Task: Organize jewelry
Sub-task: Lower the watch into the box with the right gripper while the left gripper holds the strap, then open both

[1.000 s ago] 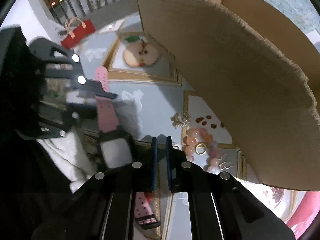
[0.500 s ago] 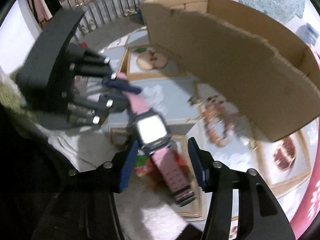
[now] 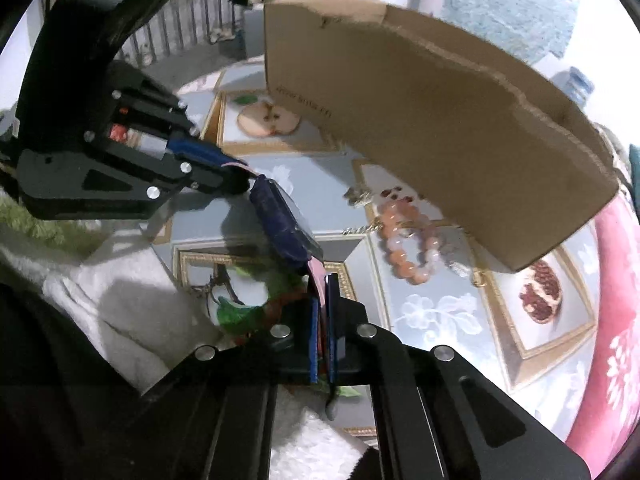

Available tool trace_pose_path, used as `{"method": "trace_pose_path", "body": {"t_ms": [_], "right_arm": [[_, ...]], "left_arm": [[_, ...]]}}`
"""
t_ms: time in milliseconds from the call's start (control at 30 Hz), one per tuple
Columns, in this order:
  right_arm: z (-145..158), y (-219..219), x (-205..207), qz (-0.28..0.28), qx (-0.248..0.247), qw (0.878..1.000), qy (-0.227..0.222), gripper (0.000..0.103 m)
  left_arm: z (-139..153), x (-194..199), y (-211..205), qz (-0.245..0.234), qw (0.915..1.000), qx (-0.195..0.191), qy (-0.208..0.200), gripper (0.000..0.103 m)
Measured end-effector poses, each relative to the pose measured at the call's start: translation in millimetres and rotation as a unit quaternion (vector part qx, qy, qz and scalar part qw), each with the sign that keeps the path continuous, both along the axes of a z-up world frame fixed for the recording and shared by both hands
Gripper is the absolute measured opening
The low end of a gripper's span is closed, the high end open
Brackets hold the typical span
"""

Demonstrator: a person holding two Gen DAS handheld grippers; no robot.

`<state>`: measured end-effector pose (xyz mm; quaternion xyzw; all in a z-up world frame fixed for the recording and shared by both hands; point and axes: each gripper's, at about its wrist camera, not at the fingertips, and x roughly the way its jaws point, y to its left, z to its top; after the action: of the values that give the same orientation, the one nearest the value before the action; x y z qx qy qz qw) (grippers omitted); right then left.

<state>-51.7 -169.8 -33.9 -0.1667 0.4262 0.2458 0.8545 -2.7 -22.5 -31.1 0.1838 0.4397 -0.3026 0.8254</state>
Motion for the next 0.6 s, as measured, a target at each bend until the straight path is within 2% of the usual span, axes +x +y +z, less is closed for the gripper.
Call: {"method": "trace_pose_path", "body": {"t_ms": [100,167,267,367,467,533,567,600], "right_arm": [[16,-5,-5,-0.007,0.008,1.000,-0.019,0.001],[34,-8,-7,-0.013,0.016,0.999,-0.033,0.001],[77,-15,-3,-0.019,0.033,0.997,-0.069,0.001],[109,-22,19,-0.019,0.052,0.995,-0.082,0.001],[127,-27,69,-0.021,0.075,0.996,-0.050,0.001],[131,-35,110,-0.022,0.089,0.996,-0.002,0.001],[131,-39,124,-0.020,0.088,0.996,0.016,0.001],[126,-42,150,-0.022,0.088,0.994,0.052,0.001]], "left_arm": [[22,-10,2,-0.004,0.9997,-0.019,-0.016,0.003],[48,-15,5,-0.003,0.9988,-0.040,-0.029,0.003],[88,-13,10,-0.004,0.9961,-0.067,-0.057,0.003],[123,5,11,-0.003,0.9932,-0.089,-0.075,0.003],[142,41,10,0.011,0.9926,-0.107,-0.057,0.003],[145,71,6,0.022,0.9933,-0.106,-0.041,0.003],[143,90,3,0.028,0.9940,-0.104,-0.022,0.003],[140,105,2,0.031,0.9940,-0.105,0.001,0.003]]}}
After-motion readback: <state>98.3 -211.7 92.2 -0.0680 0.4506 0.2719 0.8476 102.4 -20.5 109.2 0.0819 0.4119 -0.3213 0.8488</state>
